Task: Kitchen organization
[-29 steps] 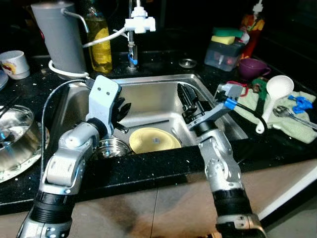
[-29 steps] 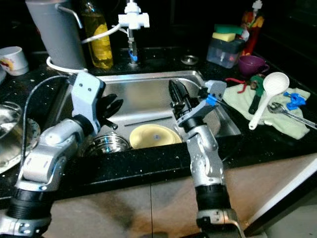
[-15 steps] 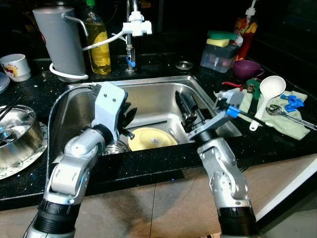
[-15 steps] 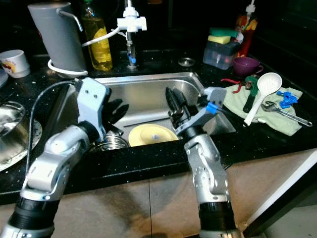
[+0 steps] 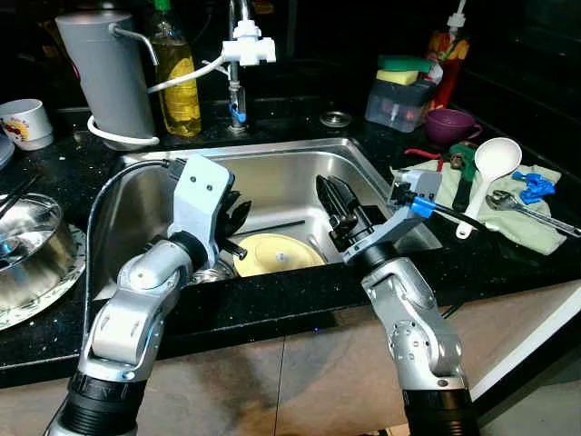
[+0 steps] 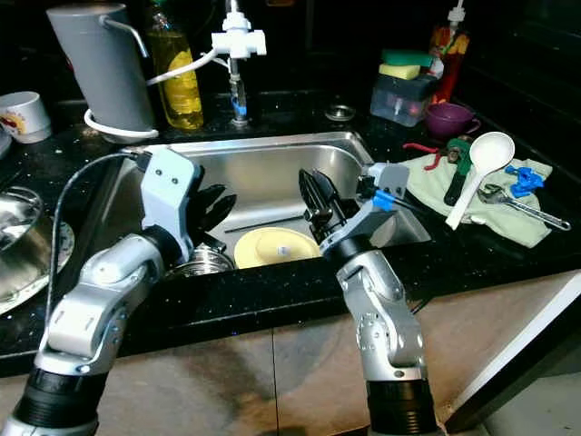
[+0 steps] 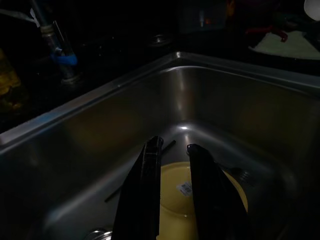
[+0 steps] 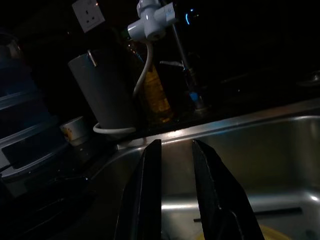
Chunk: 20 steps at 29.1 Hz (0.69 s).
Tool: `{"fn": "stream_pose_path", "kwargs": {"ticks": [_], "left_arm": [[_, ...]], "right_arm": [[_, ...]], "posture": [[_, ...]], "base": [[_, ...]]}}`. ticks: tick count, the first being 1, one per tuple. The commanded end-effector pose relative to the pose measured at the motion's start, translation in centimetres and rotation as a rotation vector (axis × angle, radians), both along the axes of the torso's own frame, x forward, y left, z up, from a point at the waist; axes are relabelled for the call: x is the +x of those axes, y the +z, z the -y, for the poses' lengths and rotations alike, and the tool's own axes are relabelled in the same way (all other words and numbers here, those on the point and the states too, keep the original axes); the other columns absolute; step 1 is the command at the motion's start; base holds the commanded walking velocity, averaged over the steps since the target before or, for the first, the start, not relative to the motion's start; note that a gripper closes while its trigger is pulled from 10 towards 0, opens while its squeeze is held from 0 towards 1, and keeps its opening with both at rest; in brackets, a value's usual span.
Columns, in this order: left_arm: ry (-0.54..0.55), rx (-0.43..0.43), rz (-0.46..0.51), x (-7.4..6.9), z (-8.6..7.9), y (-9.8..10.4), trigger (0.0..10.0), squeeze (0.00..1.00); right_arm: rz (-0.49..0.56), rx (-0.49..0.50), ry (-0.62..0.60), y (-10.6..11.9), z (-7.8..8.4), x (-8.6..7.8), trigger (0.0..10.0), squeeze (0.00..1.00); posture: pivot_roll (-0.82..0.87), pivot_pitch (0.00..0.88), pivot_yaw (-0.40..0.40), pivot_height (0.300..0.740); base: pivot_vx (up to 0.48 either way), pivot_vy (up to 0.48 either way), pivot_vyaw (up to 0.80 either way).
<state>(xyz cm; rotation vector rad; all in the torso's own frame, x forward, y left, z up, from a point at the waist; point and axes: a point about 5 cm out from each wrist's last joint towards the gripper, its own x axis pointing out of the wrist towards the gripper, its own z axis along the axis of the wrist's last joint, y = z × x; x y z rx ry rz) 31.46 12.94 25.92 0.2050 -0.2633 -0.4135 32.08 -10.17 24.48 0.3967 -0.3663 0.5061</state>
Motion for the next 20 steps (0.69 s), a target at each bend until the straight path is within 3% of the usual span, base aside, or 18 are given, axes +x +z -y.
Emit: {"fn": "stream_pose_path", "kwargs": {"ticks": [1, 16, 20], "left_arm": [[-0.011, 0.0, -0.016, -0.32, 0.23, -0.41, 10.0, 0.0], [-0.01, 0.002, -0.022, -0.32, 0.15, -0.48, 10.0, 0.0], [0.018, 0.02, -0.046, -0.2, -0.16, -0.95, 10.0, 0.0]], "right_arm": [[-0.009, 0.001, 0.011, -0.15, -0.09, -0.31, 10.0, 0.0], [-0.019, -0.003, 0.012, -0.1, -0.06, -0.36, 10.0, 0.0], [-0.02, -0.005, 0.014, -0.08, -0.05, -0.37, 10.0, 0.0]], "posture": [[-0.02, 0.121, -0.022, 0.74], [-0.03, 0.126, -0.025, 0.74], [-0.02, 0.128, -0.027, 0.74]], "base": [[-0.311, 0.0, 0.0], [-0.302, 0.0, 0.0], [0.0, 0.0, 0.0]]}}
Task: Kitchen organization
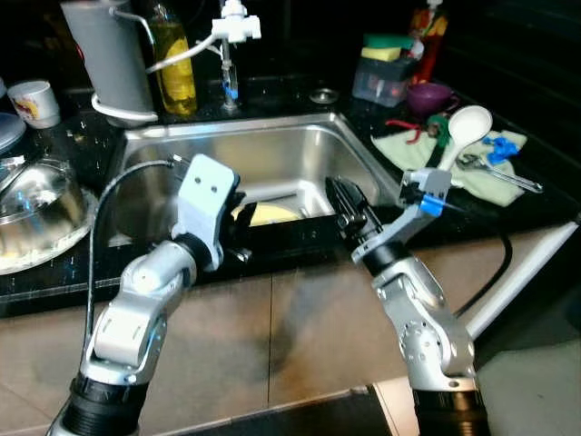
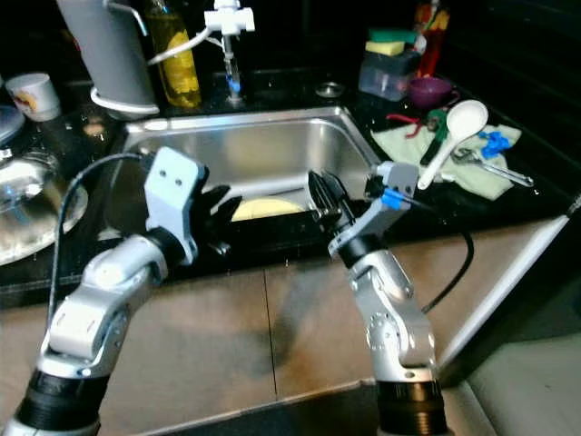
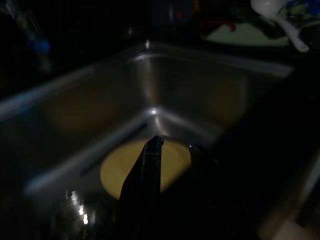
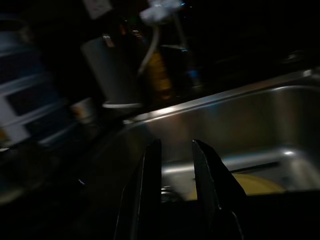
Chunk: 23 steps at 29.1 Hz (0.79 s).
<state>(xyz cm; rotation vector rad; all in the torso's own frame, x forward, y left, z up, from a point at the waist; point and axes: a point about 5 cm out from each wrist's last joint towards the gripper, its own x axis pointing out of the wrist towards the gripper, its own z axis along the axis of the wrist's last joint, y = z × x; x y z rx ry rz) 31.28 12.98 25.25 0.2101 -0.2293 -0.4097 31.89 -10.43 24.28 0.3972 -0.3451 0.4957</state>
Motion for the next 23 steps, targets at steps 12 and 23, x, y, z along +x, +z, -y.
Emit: {"fn": "stream_pose_path", "kwargs": {"ticks": [12, 23], "left_arm": [[-0.058, 0.065, -0.086, -1.2, -0.6, -2.6, 10.0, 0.0], [-0.482, 0.296, -0.313, -6.5, -0.2, -7.4, 10.0, 0.0]], "right_arm": [[-0.066, -0.06, 0.155, -1.4, -1.0, -1.1, 10.0, 0.0], [-0.264, -0.325, 0.508, -8.0, 0.9, -5.1, 10.0, 0.0]], "posture": [[-0.02, 0.139, -0.034, 0.74], [-0.02, 0.144, -0.035, 0.74]], "base": [[0.0, 0.0, 0.0], [0.0, 0.0, 0.0]]}}
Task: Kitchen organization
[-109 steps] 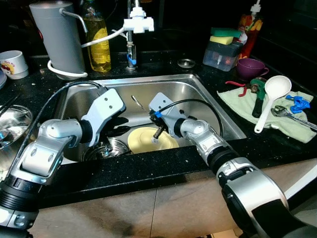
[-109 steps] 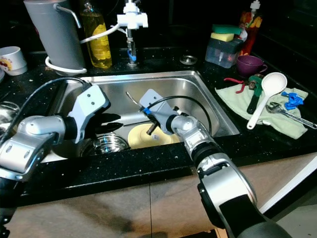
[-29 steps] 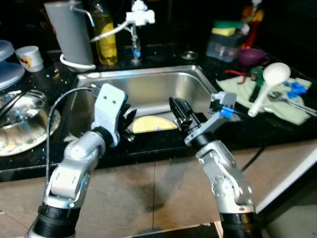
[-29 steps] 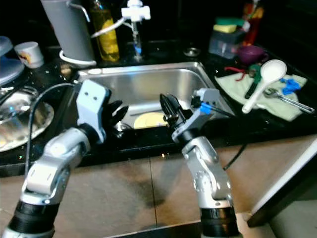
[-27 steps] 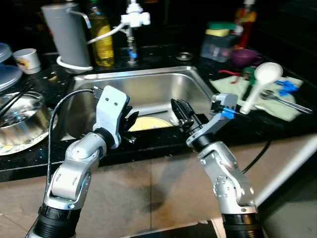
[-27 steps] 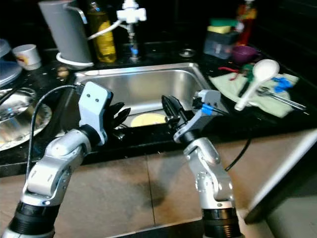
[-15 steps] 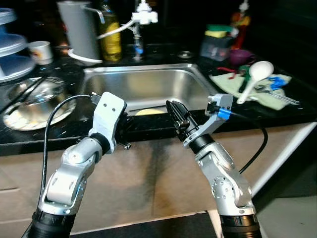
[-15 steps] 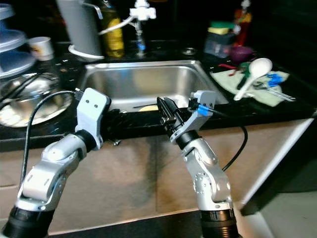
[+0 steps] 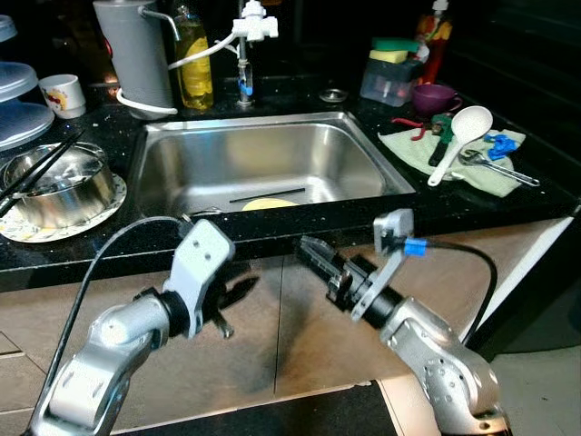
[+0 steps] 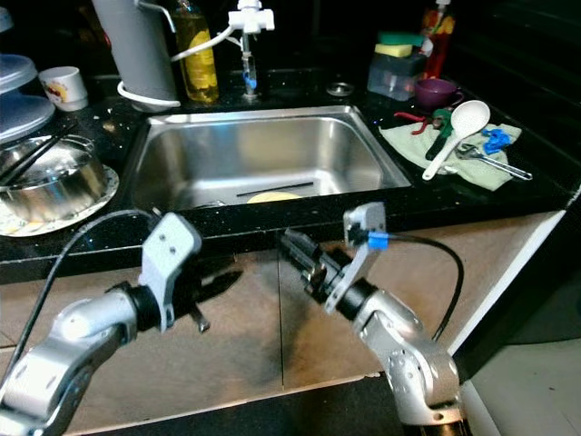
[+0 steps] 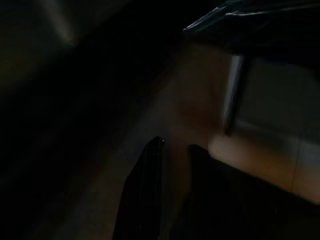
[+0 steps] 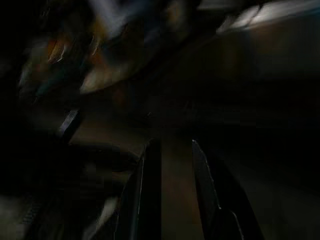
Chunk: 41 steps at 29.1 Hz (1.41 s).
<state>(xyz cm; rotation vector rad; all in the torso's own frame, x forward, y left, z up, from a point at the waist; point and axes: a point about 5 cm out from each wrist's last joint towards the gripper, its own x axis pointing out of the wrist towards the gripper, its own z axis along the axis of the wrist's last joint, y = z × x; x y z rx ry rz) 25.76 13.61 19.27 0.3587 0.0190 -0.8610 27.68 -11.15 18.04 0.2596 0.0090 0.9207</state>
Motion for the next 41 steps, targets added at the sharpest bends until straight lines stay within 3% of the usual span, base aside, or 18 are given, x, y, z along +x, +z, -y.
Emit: {"fn": "stream_pose_path", "kwargs": {"ticks": [1, 8, 10, 11, 12, 13, 14, 17, 20, 23, 26, 28, 31, 33, 41], "left_arm": [[-0.086, 0.125, -0.13, -1.6, 0.2, -2.9, 10.0, 0.0], [-0.047, 0.238, -0.245, -2.4, -0.3, -6.6, 10.0, 0.0], [0.107, 0.358, -0.302, -2.2, -1.5, -9.7, 10.0, 0.0], [0.32, 0.385, -0.318, -1.6, -2.5, -12.3, 10.0, 0.0], [0.388, 0.365, -0.319, -1.5, -2.6, -13.1, 10.0, 0.0], [0.388, 0.365, -0.319, -1.5, -2.6, -13.1, 10.0, 0.0], [0.483, 0.311, -0.302, -1.7, -2.6, -14.7, 10.0, 0.0], [0.574, 0.256, -0.323, -2.0, -2.8, -16.5, 10.0, 0.0], [0.731, 0.24, -0.463, -3.1, -4.1, -20.3, 10.0, 0.0], [0.745, 0.244, -0.48, -3.3, -4.2, -20.9, 10.0, 0.0], [0.86, 0.227, -0.58, -4.2, -5.1, -23.1, 10.0, 0.0], [0.886, 0.223, -0.584, -4.4, -5.2, -23.4, 10.0, 0.0], [0.878, 0.243, -0.557, -4.2, -5.0, -23.7, 10.0, 0.0], [0.856, 0.201, -0.564, -3.9, -4.5, -23.7, 10.0, 0.0], [0.8, 0.19, -0.576, -4.0, -3.6, -24.3, 10.0, 0.0]], "right_arm": [[-0.122, -0.141, 0.087, -3.8, 0.8, -1.6, 10.0, 0.0], [-0.254, -0.349, 0.024, -8.0, 2.5, -2.2, 10.0, 0.0], [-0.351, -0.515, -0.089, -11.0, 4.2, -2.2, 10.0, 0.0], [-0.38, -0.653, -0.236, -13.3, 6.0, -1.9, 10.0, 0.0], [-0.378, -0.692, -0.285, -13.9, 6.5, -1.9, 10.0, 0.0], [-0.378, -0.692, -0.285, -13.9, 6.5, -1.9, 10.0, 0.0], [-0.378, -0.738, -0.385, -15.3, 7.3, -1.9, 10.0, 0.0], [-0.413, -0.744, -0.469, -17.0, 7.5, -2.3, 10.0, 0.0], [-0.572, -0.716, -0.543, -20.6, 6.9, -4.2, 10.0, 0.0], [-0.61, -0.699, -0.553, -21.2, 6.7, -4.6, 10.0, 0.0], [-0.754, -0.537, -0.605, -23.2, 5.2, -5.8, 10.0, 0.0], [-0.785, -0.511, -0.625, -23.7, 4.8, -6.2, 10.0, 0.0], [-0.778, -0.581, -0.607, -24.4, 4.3, -6.8, 10.0, 0.0], [-0.758, -0.617, -0.571, -24.7, 3.6, -7.1, 10.0, 0.0], [-0.737, -0.598, -0.526, -24.8, 2.5, -6.9, 10.0, 0.0]], "posture": [[-0.02, 0.146, -0.035, 0.74], [-0.02, 0.146, -0.035, 0.74], [-0.01, 0.144, -0.032, 0.74], [-0.01, 0.144, -0.032, 0.74], [-0.01, 0.142, -0.03, 0.74], [-0.01, 0.142, -0.03, 0.74], [-0.01, 0.137, -0.033, 0.74], [-0.01, 0.137, -0.033, 0.74], [-0.01, 0.124, -0.036, 0.74], [-0.01, 0.124, -0.036, 0.74], [-0.02, 0.113, -0.038, 0.74], [-0.02, 0.109, -0.04, 0.74], [-0.02, 0.104, -0.037, 0.74], [-0.03, 0.101, -0.036, 0.74], [-0.02, 0.091, -0.039, 0.74]], "base": [[0.0, 0.0, 0.0], [0.0, 0.0, 0.0], [0.0, 0.0, 0.0], [0.0, 0.0, 0.0], [0.0, 0.0, 0.0], [0.0, 0.0, 0.0], [0.0, 0.0, 0.0], [0.0, 0.0, 0.0], [0.0, 0.0, 0.0], [0.0, 0.0, 0.0], [0.0, 0.0, 0.0], [0.0, 0.0, 0.0], [0.0, 0.0, 0.0], [0.0, 0.0, 0.0], [0.0, 0.0, 0.0]]}}
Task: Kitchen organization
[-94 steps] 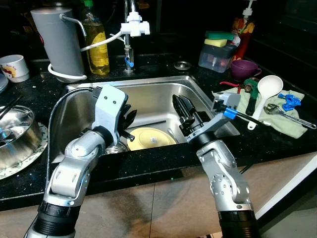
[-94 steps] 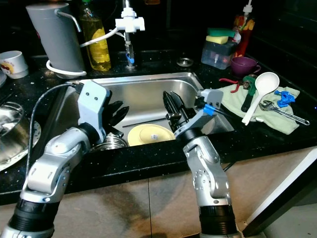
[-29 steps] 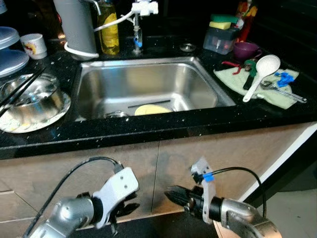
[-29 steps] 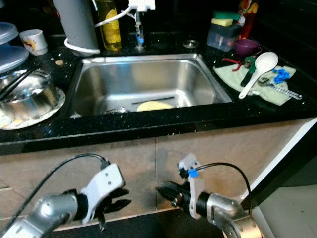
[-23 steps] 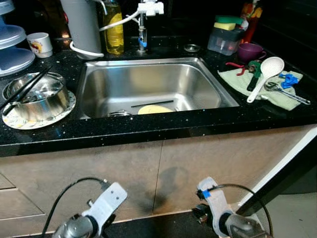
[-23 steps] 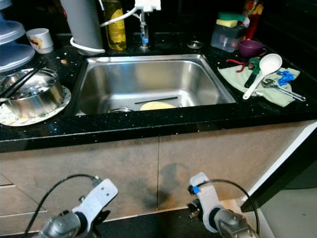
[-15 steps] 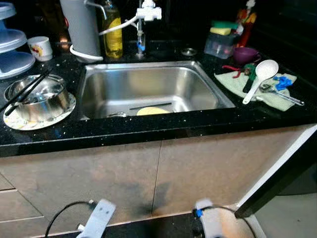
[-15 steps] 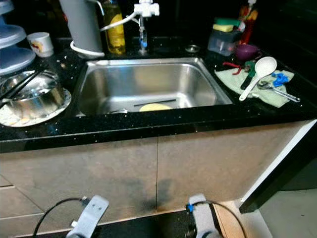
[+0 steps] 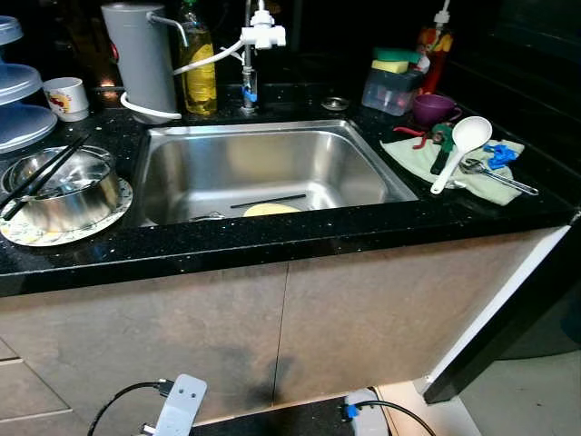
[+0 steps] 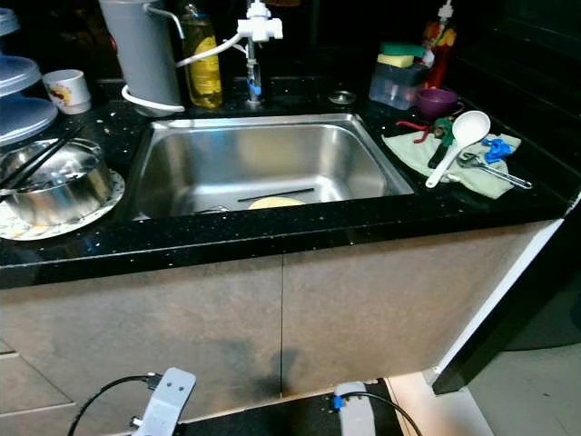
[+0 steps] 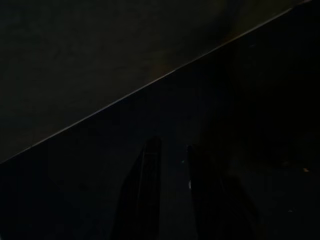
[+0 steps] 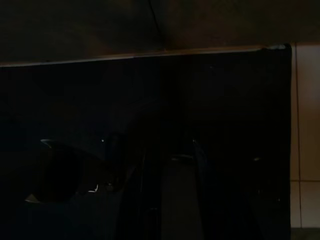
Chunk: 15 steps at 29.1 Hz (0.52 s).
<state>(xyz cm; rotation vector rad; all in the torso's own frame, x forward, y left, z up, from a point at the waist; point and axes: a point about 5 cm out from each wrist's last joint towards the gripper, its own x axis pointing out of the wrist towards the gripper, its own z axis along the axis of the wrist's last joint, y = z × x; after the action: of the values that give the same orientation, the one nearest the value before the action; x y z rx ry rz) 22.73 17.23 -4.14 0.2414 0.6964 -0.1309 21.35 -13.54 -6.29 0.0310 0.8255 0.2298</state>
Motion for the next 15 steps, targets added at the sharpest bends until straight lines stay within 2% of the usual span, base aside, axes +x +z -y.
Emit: {"fn": "stream_pose_path", "kwargs": {"ticks": [1, 6, 15], "left_arm": [[-0.002, -0.005, -0.041, -0.95, 0.02, -0.86, 10.0, 0.0], [-0.006, -0.004, -0.057, -1.51, 0.04, -1.58, 10.0, 0.0], [-0.006, -0.022, -0.046, -1.35, 0.05, -1.62, 10.0, 0.0]], "right_arm": [[-0.02, -0.01, 0.006, -0.44, 0.14, -0.58, 10.0, 0.0], [-0.023, -0.015, 0.016, -0.77, 0.06, -0.82, 10.0, 0.0], [-0.017, -0.01, 0.016, -0.82, -0.01, -0.83, 10.0, 0.0]], "posture": [[-0.02, 0.091, -0.039, 0.74], [-0.02, 0.088, -0.038, 0.74], [-0.02, 0.089, -0.037, 0.74]], "base": [[0.0, 0.0, 0.0], [0.0, 0.194, 0.0], [0.0, 0.282, 0.0]]}}
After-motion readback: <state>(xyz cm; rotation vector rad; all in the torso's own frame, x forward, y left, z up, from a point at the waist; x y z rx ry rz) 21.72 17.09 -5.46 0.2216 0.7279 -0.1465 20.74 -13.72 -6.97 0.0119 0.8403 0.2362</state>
